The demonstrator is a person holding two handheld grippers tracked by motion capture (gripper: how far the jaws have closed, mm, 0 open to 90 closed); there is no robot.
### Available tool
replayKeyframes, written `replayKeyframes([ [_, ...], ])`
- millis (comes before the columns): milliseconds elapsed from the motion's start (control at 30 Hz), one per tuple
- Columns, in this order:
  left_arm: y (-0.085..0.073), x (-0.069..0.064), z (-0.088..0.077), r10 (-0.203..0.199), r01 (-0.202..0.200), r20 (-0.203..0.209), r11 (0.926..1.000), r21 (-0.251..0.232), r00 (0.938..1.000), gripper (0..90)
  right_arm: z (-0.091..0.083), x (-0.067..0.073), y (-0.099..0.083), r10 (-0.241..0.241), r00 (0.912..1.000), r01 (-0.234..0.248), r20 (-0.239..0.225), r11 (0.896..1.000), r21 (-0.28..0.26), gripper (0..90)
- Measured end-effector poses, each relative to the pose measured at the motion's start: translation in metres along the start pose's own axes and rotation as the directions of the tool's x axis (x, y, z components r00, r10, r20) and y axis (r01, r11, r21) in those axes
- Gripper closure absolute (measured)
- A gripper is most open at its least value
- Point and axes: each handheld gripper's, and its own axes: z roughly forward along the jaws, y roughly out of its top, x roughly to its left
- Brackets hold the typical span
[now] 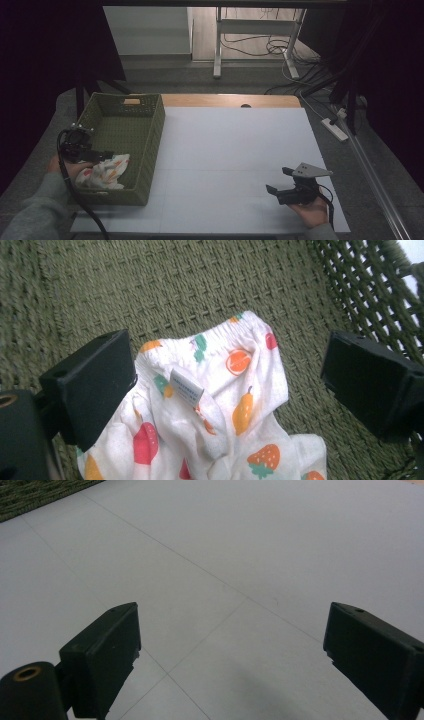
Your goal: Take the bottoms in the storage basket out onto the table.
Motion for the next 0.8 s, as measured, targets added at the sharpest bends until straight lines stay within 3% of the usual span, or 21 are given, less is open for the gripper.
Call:
replayKeyframes([
  [300, 0.002, 0.001, 0.007, 0.000, 0.001, -0.004, 0.9994, 0.034, 1.0000, 6.9, 0.000, 0.000, 0.000, -0.001, 1.0000, 0.001, -0.001, 1.000, 0.002, 8.5],
  [400, 0.003, 0.001, 0.009, 0.002, -0.001, -0.027, 0.9989, 0.046, 0.9996, 7.1, 0.000, 0.000, 0.000, -0.002, 1.0000, 0.002, -0.002, 1.000, 0.004, 8.5],
  [800, 0.007, 0.000, 0.025, 0.030, -0.022, -0.051, 0.9895, 0.143, 0.9983, 6.7, 0.002, 0.000, -0.001, -0.004, 1.0000, 0.004, -0.006, 1.000, 0.014, 8.5],
])
